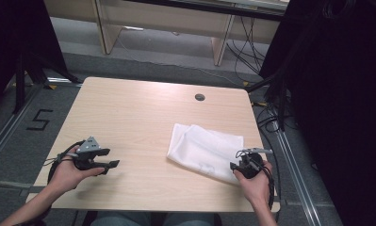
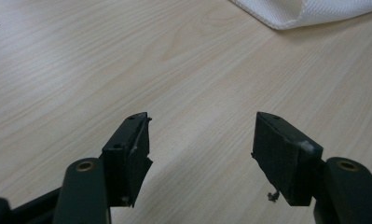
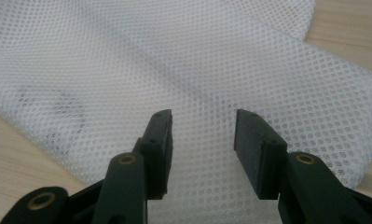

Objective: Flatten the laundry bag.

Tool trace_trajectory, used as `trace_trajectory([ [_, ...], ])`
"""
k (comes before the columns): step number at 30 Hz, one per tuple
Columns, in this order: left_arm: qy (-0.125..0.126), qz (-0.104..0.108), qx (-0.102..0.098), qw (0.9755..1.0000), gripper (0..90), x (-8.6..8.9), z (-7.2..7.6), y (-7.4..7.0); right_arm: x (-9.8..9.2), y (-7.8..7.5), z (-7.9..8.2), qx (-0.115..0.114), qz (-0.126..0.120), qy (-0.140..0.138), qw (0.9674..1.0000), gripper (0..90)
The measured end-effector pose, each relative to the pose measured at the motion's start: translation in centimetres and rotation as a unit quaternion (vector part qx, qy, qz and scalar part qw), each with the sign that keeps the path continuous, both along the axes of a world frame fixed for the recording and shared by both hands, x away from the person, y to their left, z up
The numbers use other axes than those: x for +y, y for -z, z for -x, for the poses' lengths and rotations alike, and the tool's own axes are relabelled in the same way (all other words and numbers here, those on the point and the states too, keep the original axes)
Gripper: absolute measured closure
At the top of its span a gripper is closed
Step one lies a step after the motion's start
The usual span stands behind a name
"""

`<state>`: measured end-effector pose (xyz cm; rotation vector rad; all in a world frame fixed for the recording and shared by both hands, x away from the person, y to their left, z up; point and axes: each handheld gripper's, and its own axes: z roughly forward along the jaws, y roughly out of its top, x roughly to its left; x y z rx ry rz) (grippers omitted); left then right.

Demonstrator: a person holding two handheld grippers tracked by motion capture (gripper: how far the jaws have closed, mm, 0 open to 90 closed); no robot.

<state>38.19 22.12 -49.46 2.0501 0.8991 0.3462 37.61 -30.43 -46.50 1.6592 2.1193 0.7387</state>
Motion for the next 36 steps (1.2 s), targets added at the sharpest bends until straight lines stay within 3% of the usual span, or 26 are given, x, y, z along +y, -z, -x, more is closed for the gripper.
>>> trace_trajectory([
  [5,0.002,0.000,-0.004,1.0000,36.3,-0.2,-0.1,0.0,0.1,-0.3,-0.9,-0.010,0.004,-0.008,0.9999,55.0],
  [6,0.003,0.000,-0.004,1.0000,36.2,-0.2,-0.1,0.0,0.0,-0.3,-1.2,-0.018,0.016,-0.019,0.9995,54.0],
  [11,-0.004,0.014,-0.006,0.9999,36.1,-0.2,0.0,-0.1,0.7,-0.8,-2.2,-0.011,0.019,-0.025,0.9994,51.1],
  [16,-0.003,0.015,-0.001,0.9999,36.1,-0.3,0.1,0.0,1.3,-1.0,-4.3,-0.006,0.037,-0.045,0.9983,47.2],
  [17,0.003,0.008,-0.007,0.9999,36.0,-0.2,0.2,0.0,1.6,-1.2,-5.5,0.002,0.048,-0.046,0.9978,45.4],
  [19,0.005,0.000,-0.001,1.0000,36.0,-0.1,0.3,0.1,1.6,-1.2,-5.8,0.001,0.053,-0.048,0.9974,45.2],
  [20,0.003,0.010,0.002,0.9999,36.0,-0.1,0.4,0.0,1.8,-1.2,-6.4,-0.002,0.052,-0.040,0.9979,44.9],
  [22,-0.003,0.010,-0.007,0.9999,35.8,0.0,0.5,0.0,1.9,-1.2,-7.1,0.002,0.056,-0.049,0.9972,44.1],
  [24,-0.001,0.015,-0.009,0.9998,35.8,0.0,0.4,-0.1,2.2,-1.2,-8.2,0.005,0.058,-0.044,0.9973,42.6],
  [28,0.008,0.004,-0.003,1.0000,35.7,0.0,0.5,-0.2,2.3,-0.9,-9.2,0.008,0.057,-0.049,0.9971,41.8],
  [35,0.004,0.014,-0.010,0.9998,35.3,-0.1,0.6,-0.1,2.9,0.1,-11.1,0.035,0.067,-0.067,0.9948,40.1],
  [36,0.007,0.010,-0.009,0.9999,35.3,-0.1,0.6,-0.1,3.1,0.2,-11.2,0.040,0.061,-0.059,0.9956,41.0],
])
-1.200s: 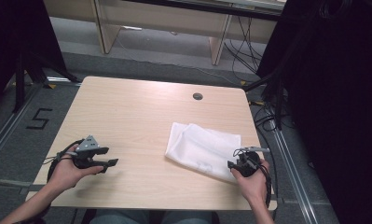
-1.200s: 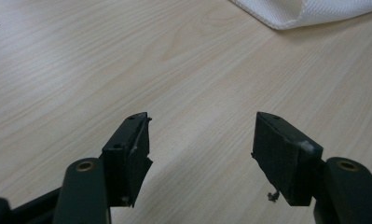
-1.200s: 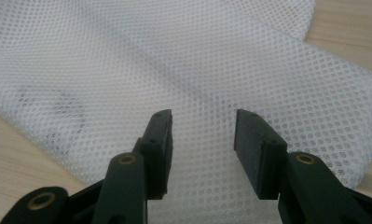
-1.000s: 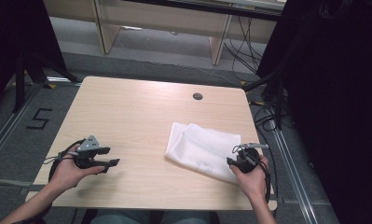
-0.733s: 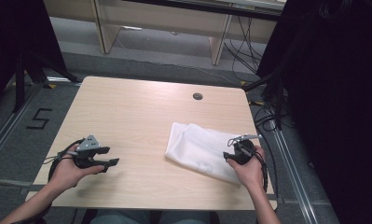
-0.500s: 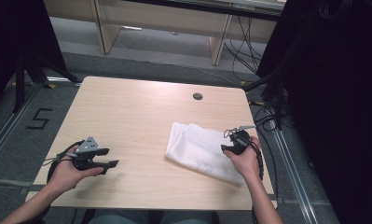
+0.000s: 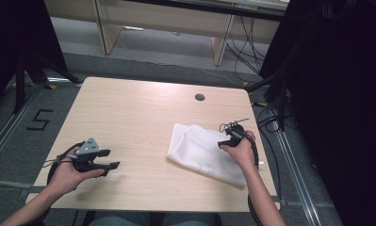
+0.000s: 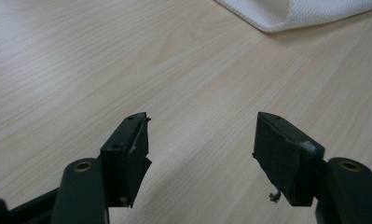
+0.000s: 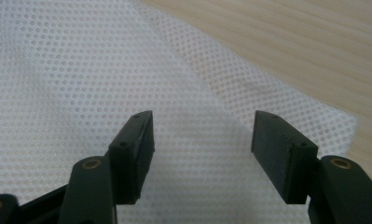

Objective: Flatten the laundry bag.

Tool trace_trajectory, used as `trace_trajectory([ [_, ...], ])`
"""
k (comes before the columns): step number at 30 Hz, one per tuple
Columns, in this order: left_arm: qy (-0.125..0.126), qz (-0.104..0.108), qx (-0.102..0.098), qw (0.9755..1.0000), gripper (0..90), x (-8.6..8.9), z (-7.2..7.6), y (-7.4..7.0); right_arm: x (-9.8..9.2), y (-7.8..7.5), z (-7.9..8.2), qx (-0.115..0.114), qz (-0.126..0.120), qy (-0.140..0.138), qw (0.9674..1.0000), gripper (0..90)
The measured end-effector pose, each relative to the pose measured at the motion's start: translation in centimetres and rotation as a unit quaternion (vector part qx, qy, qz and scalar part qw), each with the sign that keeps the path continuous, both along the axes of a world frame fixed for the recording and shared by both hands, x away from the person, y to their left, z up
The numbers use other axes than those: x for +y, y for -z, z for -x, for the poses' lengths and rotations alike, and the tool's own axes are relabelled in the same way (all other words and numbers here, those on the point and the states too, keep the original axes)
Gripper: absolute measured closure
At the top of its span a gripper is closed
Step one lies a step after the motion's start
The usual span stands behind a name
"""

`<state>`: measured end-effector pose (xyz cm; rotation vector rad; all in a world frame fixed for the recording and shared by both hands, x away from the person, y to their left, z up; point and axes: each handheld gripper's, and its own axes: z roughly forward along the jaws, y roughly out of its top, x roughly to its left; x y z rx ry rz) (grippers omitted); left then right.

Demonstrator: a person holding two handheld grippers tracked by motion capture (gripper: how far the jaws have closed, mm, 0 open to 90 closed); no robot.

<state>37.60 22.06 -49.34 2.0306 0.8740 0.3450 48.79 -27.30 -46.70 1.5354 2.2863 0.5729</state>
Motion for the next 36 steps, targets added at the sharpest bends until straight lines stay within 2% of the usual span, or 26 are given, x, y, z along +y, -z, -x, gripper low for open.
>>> trace_trajectory([
  [1,0.000,0.000,0.000,1.0000,35.3,0.0,0.0,0.0,0.0,0.0,0.0,0.000,0.000,0.000,1.0000,41.0],
  [2,0.002,-0.002,0.002,1.0000,35.3,0.0,0.0,0.0,0.0,0.3,-0.5,-0.005,0.003,-0.017,0.9998,47.0],
  [4,0.002,-0.002,0.002,1.0000,35.3,0.0,0.0,0.0,0.1,0.5,-0.5,-0.002,0.001,-0.015,0.9999,48.7],
  [6,0.003,-0.003,0.001,1.0000,35.0,-0.1,0.0,0.0,0.5,1.1,-0.7,0.021,0.007,-0.031,0.9993,59.4],
  [8,0.001,-0.001,0.001,1.0000,34.9,-0.1,0.0,0.0,0.6,1.5,-0.8,0.027,0.006,-0.040,0.9988,62.2],
  [10,0.003,-0.002,0.001,1.0000,34.9,-0.1,0.0,0.0,0.6,1.5,-0.8,0.025,0.007,-0.039,0.9989,63.9],
  [12,0.002,-0.002,0.001,1.0000,34.9,-0.1,0.0,0.0,0.8,1.4,-0.8,0.032,0.005,-0.040,0.9987,69.5],
  [13,0.007,-0.012,0.001,0.9999,34.9,0.0,0.0,-0.1,1.0,1.3,-0.7,0.037,0.004,-0.039,0.9986,74.6],
  [14,0.007,-0.012,0.001,0.9999,34.9,0.0,0.0,-0.1,1.1,1.3,-0.7,0.045,-0.004,-0.031,0.9985,75.8],
  [16,-0.003,0.005,0.002,1.0000,34.9,-0.3,0.1,0.0,1.1,1.3,-0.8,0.043,0.000,-0.035,0.9985,77.7],
  [17,-0.003,0.005,0.002,1.0000,34.9,-0.3,0.1,0.0,1.1,1.3,-0.8,0.043,0.000,-0.035,0.9985,77.7],
  [18,0.002,-0.004,0.005,1.0000,34.9,-0.2,0.0,-0.1,1.1,1.3,-0.8,0.044,-0.001,-0.033,0.9985,79.0],
  [19,0.007,-0.004,0.000,1.0000,34.9,-0.2,0.0,-0.1,1.4,1.1,-0.7,0.065,-0.014,-0.017,0.9976,82.2],
  [22,0.006,-0.004,0.000,1.0000,34.9,-0.2,0.0,0.0,1.4,1.1,-0.7,0.065,-0.012,-0.017,0.9977,82.3],
  [23,0.006,-0.004,0.001,1.0000,34.9,-0.2,0.0,0.0,1.2,1.2,-0.8,0.055,-0.006,-0.029,0.9981,82.2],
  [24,0.006,-0.005,0.001,1.0000,34.9,-0.2,0.0,0.0,1.1,1.2,-1.0,0.052,-0.008,-0.032,0.9981,78.3],
  [25,0.006,-0.012,0.000,0.9999,34.9,-0.1,-0.1,-0.1,1.2,0.9,-0.9,0.065,-0.014,-0.017,0.9976,74.2],
  [26,0.006,-0.012,0.000,0.9999,34.9,-0.1,-0.1,-0.1,1.2,0.9,-0.9,0.065,-0.014,-0.017,0.9976,74.2],
  [27,0.005,-0.006,-0.002,1.0000,34.9,-0.2,0.0,0.0,1.0,0.5,-1.2,0.046,-0.016,-0.015,0.9987,62.8],
  [28,0.005,-0.006,-0.002,1.0000,34.9,-0.2,0.0,0.0,1.0,0.5,-1.2,0.046,-0.016,-0.015,0.9987,62.8],
  [29,0.003,-0.003,-0.001,1.0000,34.9,-0.3,-0.1,0.1,0.5,0.1,-1.8,0.016,-0.012,-0.016,0.9997,57.7],
  [30,0.008,-0.011,-0.002,0.9999,34.9,-0.3,-0.1,0.1,0.3,0.1,-1.9,0.009,-0.010,-0.010,0.9999,56.2],
  [32,0.004,-0.007,0.004,1.0000,35.0,-0.3,-0.1,0.1,0.0,0.4,-2.3,0.011,-0.005,-0.003,0.9999,53.5],
  [34,0.012,-0.014,-0.002,0.9998,34.9,-0.2,-0.1,0.0,-0.2,0.7,-2.5,0.013,0.000,-0.006,0.9999,52.2],
  [35,0.003,-0.009,0.003,0.9999,34.9,-0.3,0.0,0.0,-0.2,1.3,-2.6,0.023,-0.002,0.003,0.9997,51.8],
  [36,0.006,-0.005,0.001,1.0000,35.0,-0.2,0.0,-0.1,-0.1,1.6,-2.6,0.023,-0.001,0.003,0.9997,52.6],
])
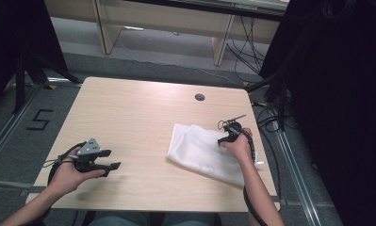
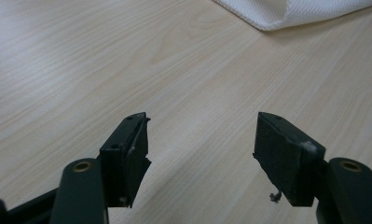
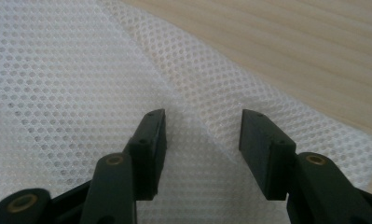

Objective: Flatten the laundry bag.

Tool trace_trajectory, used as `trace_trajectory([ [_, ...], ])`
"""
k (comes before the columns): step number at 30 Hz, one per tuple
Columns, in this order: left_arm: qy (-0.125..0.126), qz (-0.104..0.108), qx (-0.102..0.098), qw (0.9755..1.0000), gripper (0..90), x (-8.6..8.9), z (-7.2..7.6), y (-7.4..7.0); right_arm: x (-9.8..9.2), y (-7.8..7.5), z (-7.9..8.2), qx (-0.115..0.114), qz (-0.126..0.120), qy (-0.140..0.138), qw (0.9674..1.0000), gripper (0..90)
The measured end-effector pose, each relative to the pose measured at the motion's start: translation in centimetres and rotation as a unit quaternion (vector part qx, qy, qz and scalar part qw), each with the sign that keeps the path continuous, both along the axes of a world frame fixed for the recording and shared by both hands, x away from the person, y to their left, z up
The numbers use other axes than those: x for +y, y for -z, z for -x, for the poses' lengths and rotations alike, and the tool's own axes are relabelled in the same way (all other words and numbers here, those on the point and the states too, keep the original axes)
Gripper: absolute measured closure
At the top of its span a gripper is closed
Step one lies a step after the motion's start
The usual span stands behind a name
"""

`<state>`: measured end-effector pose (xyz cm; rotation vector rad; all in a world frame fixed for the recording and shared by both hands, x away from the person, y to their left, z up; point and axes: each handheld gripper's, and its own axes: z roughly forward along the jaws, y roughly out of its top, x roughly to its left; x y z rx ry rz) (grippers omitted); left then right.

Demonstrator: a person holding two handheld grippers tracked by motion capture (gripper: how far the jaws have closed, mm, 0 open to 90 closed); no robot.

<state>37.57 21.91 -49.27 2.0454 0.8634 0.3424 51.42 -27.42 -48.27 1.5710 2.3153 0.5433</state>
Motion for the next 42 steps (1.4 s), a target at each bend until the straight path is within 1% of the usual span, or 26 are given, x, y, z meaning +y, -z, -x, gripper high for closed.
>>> trace_trajectory([
  [2,-0.004,0.003,-0.001,1.0000,34.9,0.0,0.0,0.0,0.1,0.0,0.0,0.001,-0.006,-0.001,1.0000,59.9],
  [3,-0.002,0.000,-0.001,1.0000,35.0,0.1,-0.1,0.1,0.2,-0.1,0.0,0.003,-0.007,-0.006,1.0000,63.7],
  [4,0.002,-0.012,-0.004,0.9999,35.0,0.1,-0.1,0.1,0.5,-0.1,0.2,0.009,-0.006,-0.002,0.9999,69.3],
  [5,-0.002,0.001,-0.003,1.0000,35.0,-0.1,-0.1,0.2,0.6,-0.1,0.1,0.008,-0.006,-0.013,0.9999,74.9],
  [6,-0.002,0.001,-0.003,1.0000,35.1,-0.1,-0.1,0.2,0.6,-0.1,0.1,0.008,-0.006,-0.013,0.9999,74.9],
  [7,0.000,-0.004,0.001,1.0000,35.1,-0.2,-0.1,0.1,1.0,-0.2,0.3,0.021,-0.011,-0.004,0.9997,78.0],
  [8,-0.001,0.001,-0.001,1.0000,35.1,-0.3,0.0,0.1,1.5,-0.4,0.3,0.038,-0.014,-0.004,0.9992,86.3],
  [9,0.008,-0.009,-0.005,0.9999,35.2,-0.2,-0.1,0.1,1.5,-0.3,0.2,0.026,0.002,-0.014,0.9996,87.8],
  [10,0.011,-0.011,-0.002,0.9999,35.1,-0.2,0.0,0.0,1.5,-0.3,0.1,0.019,0.003,-0.020,0.9996,88.5],
  [12,0.010,-0.012,-0.003,0.9999,35.1,-0.1,0.0,0.0,1.6,-0.3,0.1,0.021,0.007,-0.023,0.9995,89.0],
  [13,0.004,-0.003,-0.002,1.0000,35.1,-0.2,0.0,0.1,1.8,-0.4,0.1,0.029,0.006,-0.018,0.9994,89.3],
  [14,0.007,-0.012,-0.006,0.9999,35.1,0.0,-0.1,0.0,1.8,-0.5,0.2,0.039,0.003,-0.010,0.9992,89.8],
  [15,-0.004,0.003,0.001,1.0000,35.1,-0.1,0.0,0.1,1.9,-0.6,0.1,0.046,0.000,-0.004,0.9989,89.9],
  [17,0.000,0.001,-0.001,1.0000,35.1,-0.1,0.0,0.1,1.8,-0.8,0.1,0.046,-0.007,-0.010,0.9989,89.9],
  [18,0.002,-0.007,-0.004,1.0000,35.1,-0.1,-0.1,0.1,1.8,-1.2,0.3,0.046,-0.014,0.000,0.9988,90.0],
  [22,-0.003,0.003,-0.001,1.0000,35.1,-0.3,0.0,0.2,1.6,-2.0,0.3,0.015,-0.010,-0.011,0.9998,90.0],
  [23,-0.003,0.004,-0.003,1.0000,35.1,-0.4,0.0,0.2,1.6,-2.0,0.3,0.015,-0.010,-0.011,0.9998,90.0],
  [24,0.001,-0.004,-0.005,1.0000,35.1,-0.3,-0.1,0.1,1.6,-2.3,0.3,0.020,-0.018,-0.008,0.9996,90.0],
  [25,0.001,-0.004,-0.004,1.0000,35.1,-0.3,0.0,0.1,1.4,-2.9,0.1,-0.010,-0.013,-0.018,0.9997,90.0],
  [26,0.006,-0.010,-0.006,0.9999,35.1,-0.2,-0.1,0.1,1.4,-3.3,0.1,-0.013,-0.010,-0.014,0.9998,90.0],
  [30,0.008,-0.011,-0.004,0.9999,35.1,-0.2,0.0,0.0,1.4,-4.3,0.0,-0.021,-0.009,-0.022,0.9995,90.0],
  [34,0.000,0.001,-0.005,1.0000,35.1,-0.2,0.0,0.1,1.6,-5.3,-0.1,-0.034,-0.007,-0.025,0.9991,90.0],
  [37,0.004,-0.005,-0.005,1.0000,35.1,-0.2,-0.1,0.1,1.7,-5.4,0.0,-0.035,-0.011,-0.019,0.9991,90.0],
  [39,0.001,0.004,-0.001,1.0000,35.2,-0.5,0.1,0.2,1.7,-5.7,0.2,-0.037,-0.010,-0.023,0.9990,90.0],
  [40,0.010,-0.009,-0.007,0.9999,35.2,-0.4,0.0,0.1,1.7,-5.7,0.2,-0.037,-0.010,-0.023,0.9990,90.0],
  [42,0.009,-0.001,-0.006,0.9999,35.1,-0.5,0.0,0.1,1.7,-6.0,0.5,-0.045,-0.013,-0.026,0.9986,90.0],
])
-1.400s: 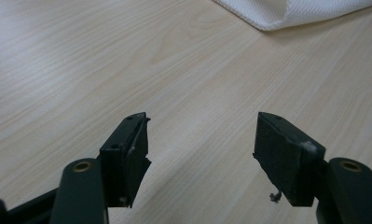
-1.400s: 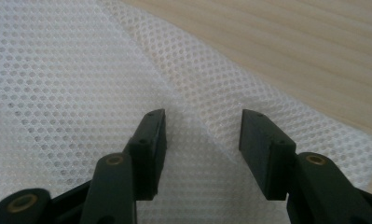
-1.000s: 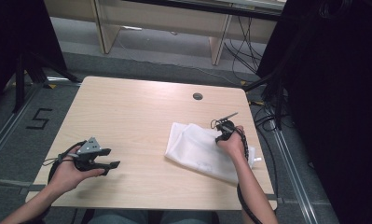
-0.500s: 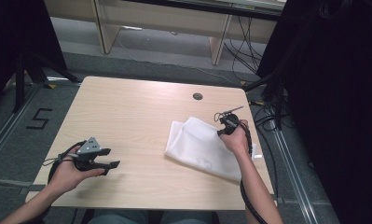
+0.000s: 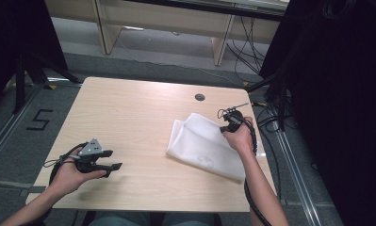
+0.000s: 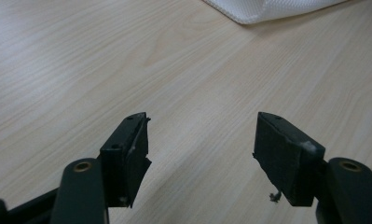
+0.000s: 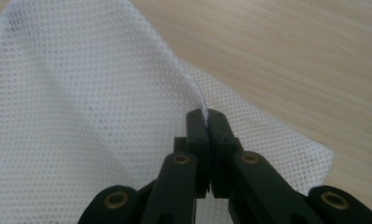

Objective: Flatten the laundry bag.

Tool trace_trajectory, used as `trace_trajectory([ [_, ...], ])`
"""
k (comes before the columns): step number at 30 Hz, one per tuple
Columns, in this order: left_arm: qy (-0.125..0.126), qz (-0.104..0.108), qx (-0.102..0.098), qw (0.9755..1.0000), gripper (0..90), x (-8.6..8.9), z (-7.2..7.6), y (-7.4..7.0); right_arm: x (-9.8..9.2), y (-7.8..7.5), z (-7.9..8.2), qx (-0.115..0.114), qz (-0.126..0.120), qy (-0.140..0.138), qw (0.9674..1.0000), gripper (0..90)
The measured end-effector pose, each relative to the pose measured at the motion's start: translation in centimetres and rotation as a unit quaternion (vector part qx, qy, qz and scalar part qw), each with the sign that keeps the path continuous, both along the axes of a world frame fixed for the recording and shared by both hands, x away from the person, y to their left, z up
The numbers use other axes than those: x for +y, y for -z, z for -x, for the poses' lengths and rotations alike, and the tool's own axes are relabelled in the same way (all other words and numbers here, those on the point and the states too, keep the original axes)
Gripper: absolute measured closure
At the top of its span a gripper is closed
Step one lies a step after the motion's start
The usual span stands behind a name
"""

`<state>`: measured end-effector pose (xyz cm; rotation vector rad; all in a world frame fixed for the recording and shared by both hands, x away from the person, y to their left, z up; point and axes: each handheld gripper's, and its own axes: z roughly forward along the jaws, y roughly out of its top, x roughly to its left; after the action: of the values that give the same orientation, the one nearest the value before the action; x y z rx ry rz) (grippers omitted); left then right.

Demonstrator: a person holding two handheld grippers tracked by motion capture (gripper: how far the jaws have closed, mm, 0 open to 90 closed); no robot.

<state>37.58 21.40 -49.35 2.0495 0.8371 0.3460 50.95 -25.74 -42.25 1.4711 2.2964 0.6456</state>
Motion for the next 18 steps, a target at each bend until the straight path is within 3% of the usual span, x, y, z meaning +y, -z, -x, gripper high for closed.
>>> trace_trajectory([
  [3,0.003,-0.007,0.000,1.0000,35.1,0.1,0.0,0.0,0.0,-0.9,0.6,-0.004,-0.005,-0.006,1.0000,90.0],
  [11,-0.005,0.007,0.001,1.0000,35.1,0.1,0.1,-0.2,0.4,-3.0,1.8,-0.013,-0.011,-0.020,0.9996,90.0],
  [13,-0.010,0.003,0.001,0.9999,35.1,0.1,0.1,-0.1,0.5,-3.1,1.9,-0.015,-0.013,-0.017,0.9997,90.0],
  [14,-0.008,0.006,0.011,0.9999,35.2,0.1,0.1,0.0,0.6,-3.2,2.1,-0.015,-0.016,-0.019,0.9996,90.0],
  [15,-0.003,0.001,0.001,1.0000,35.2,0.1,0.0,0.0,0.6,-3.4,2.4,-0.017,-0.014,-0.027,0.9994,90.0],
  [18,-0.004,0.004,0.002,1.0000,35.2,0.0,0.1,0.0,1.0,-3.6,3.1,-0.022,-0.022,-0.030,0.9991,90.0],
])
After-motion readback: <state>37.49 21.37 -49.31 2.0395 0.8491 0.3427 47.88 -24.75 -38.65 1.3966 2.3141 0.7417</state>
